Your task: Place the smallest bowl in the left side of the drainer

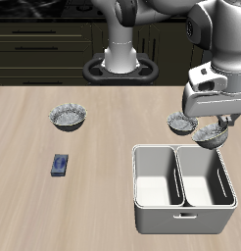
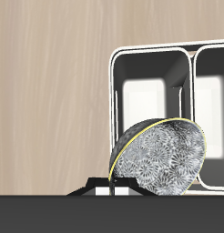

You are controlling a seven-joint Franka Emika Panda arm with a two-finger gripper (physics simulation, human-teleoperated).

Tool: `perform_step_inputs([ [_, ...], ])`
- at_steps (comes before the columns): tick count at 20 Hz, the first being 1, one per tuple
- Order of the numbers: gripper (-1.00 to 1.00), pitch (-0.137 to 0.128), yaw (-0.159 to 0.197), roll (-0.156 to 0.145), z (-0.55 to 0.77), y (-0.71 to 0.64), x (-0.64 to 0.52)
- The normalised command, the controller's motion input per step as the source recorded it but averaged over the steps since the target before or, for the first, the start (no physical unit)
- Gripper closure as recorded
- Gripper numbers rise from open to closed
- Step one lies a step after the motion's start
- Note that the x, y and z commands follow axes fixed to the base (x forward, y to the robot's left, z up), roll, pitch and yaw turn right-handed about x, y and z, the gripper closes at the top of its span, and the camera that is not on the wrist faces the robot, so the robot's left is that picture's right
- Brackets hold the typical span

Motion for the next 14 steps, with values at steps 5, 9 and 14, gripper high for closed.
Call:
perform_step_inputs([
  [5, 1.00, 0.022, 0.002, 0.009, -0.19, 0.04, 0.09],
  [9, 1.00, 0.046, -0.003, 0.015, -0.34, 0.09, 0.07],
  [14, 1.00, 0.025, 0.016, 0.006, -0.21, 0.02, 0.04],
])
